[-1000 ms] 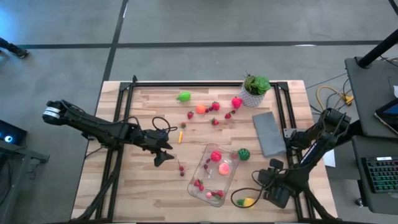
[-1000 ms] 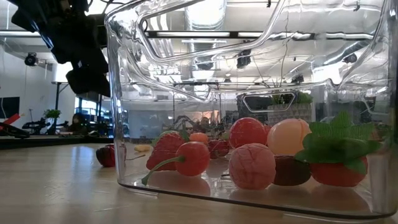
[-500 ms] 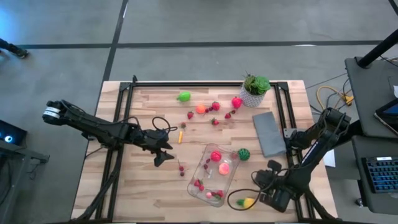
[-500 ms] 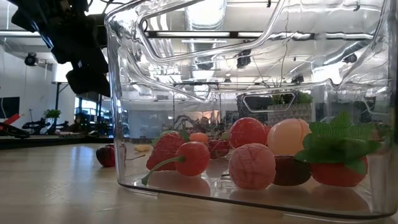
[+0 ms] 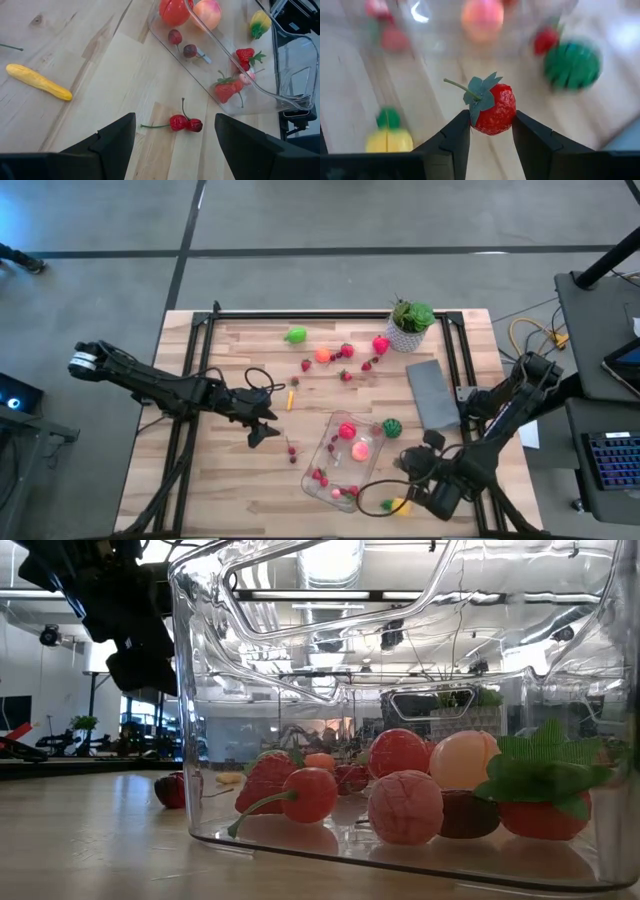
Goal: Pick and placing Produce into tupperware
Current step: Put the red strawberry into the transparent basket, then put the yellow pineapple into the transparent basket
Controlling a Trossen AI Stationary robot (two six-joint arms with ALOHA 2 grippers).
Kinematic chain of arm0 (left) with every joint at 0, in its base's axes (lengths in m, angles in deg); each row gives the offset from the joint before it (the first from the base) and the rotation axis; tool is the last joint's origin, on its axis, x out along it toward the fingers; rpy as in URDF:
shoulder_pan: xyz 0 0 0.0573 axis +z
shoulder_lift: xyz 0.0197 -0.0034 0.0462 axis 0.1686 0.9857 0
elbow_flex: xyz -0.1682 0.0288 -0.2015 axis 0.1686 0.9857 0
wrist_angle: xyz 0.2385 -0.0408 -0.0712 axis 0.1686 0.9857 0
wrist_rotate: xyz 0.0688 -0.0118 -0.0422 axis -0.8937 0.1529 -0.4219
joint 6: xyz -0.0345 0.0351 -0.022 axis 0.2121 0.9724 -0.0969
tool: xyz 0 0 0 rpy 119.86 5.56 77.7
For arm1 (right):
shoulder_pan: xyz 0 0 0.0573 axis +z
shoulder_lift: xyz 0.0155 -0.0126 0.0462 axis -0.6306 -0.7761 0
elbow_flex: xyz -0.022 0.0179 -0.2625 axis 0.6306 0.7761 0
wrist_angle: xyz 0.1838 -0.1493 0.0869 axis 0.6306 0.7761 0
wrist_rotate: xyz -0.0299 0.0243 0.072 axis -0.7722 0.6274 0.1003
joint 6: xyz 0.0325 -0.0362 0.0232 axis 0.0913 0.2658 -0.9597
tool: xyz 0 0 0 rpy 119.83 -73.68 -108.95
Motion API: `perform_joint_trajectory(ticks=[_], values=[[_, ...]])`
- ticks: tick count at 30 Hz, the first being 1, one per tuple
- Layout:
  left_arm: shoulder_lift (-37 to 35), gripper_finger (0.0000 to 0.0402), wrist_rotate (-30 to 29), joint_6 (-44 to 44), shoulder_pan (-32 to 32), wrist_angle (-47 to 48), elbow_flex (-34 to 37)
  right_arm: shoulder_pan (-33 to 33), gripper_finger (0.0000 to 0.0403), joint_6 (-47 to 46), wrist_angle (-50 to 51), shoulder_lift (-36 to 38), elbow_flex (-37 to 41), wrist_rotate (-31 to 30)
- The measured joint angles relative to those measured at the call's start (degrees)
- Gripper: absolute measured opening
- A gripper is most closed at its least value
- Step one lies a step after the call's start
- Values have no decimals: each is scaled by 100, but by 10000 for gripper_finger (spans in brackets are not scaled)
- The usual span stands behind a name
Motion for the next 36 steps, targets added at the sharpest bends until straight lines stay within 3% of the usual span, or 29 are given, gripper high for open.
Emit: perform_joint_trajectory(ticks=[10, 15, 19, 27, 33, 36], values=[[0, 258, -1, 0, 0, -3, 0, -1428, 134, 2550, -108, 11, -1156, -529], [-2, 258, -1, 0, 0, -3, 2, -2334, 135, 3432, -1238, -30, -1060, 678], [-2, 258, -4, -2, 0, -4, 2, -2825, 150, 3490, -1552, -241, -1058, 1454], [-2, 258, -4, -2, 0, -12, 4, -2993, 194, 3316, -1590, -595, -1060, 1917], [-2, 258, -4, -2, 0, -24, 4, -2965, 219, 2852, -1589, -692, -1060, 1840], [-2, 258, -4, -2, 0, -23, 4, -2965, 228, 2509, -1467, -647, -1060, 1355]])
